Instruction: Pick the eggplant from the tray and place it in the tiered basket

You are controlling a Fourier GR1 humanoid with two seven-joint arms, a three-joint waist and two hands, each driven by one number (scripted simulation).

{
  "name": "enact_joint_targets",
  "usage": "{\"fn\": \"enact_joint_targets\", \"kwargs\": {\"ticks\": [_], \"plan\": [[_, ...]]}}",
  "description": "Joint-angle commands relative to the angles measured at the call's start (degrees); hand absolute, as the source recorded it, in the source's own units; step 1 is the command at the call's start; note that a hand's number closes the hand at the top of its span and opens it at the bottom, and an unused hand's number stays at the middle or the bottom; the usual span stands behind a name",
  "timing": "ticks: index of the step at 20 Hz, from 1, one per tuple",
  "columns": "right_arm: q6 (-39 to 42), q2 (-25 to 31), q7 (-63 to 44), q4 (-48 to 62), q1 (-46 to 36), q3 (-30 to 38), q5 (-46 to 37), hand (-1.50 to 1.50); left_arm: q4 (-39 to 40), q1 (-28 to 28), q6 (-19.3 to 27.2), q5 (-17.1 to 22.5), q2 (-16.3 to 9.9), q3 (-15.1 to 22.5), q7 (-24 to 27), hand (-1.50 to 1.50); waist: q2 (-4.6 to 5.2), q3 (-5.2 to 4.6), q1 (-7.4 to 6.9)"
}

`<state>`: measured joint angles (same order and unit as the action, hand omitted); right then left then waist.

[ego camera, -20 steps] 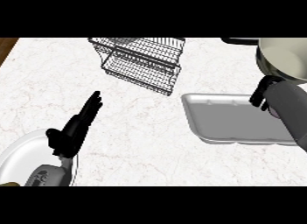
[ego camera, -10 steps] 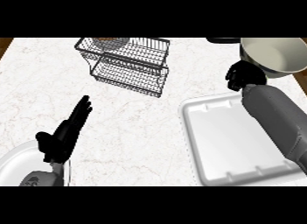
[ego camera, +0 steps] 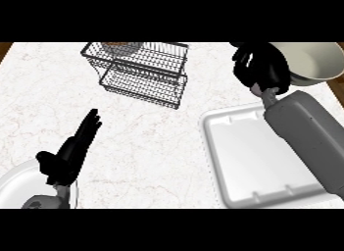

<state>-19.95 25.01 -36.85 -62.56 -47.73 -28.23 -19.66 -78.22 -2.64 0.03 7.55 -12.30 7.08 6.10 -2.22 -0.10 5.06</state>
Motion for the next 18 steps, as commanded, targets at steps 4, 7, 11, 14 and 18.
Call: {"fn": "enact_joint_targets", "kwargs": {"ticks": [4, 7, 11, 14, 18], "plan": [[4.7, 4.3, -19.1, -23.9, -2.7, 1.3, -3.1, 1.5, 0.6, -1.0, -2.7, 0.1, -0.2, 0.4, 1.1, 0.0, 1.26, 0.02, -2.97], [8.1, 1.3, -25.6, -22.3, -11.1, 3.7, -4.6, 1.5, 0.4, -5.4, -1.6, -0.9, 0.4, 1.0, -4.0, 0.0, 1.86, 0.03, -4.56], [12.4, -2.8, -32.5, -21.1, -18.8, 5.9, -5.6, 1.5, 5.4, -7.4, -1.8, -1.1, 1.9, -0.5, 0.9, 0.0, 2.04, 0.0, -4.9], [10.4, -8.3, -28.8, -8.7, -22.4, 7.0, -7.4, 1.5, 1.1, -3.5, -2.5, -2.5, 2.3, 2.6, 0.4, 0.0, 2.26, 0.04, -6.11], [9.1, -11.2, -22.3, 7.6, -32.8, 12.5, -6.6, 1.5, 1.5, -7.5, -3.5, -1.2, 1.2, 0.7, -2.5, 0.0, 2.79, 0.0, -7.51]]}}
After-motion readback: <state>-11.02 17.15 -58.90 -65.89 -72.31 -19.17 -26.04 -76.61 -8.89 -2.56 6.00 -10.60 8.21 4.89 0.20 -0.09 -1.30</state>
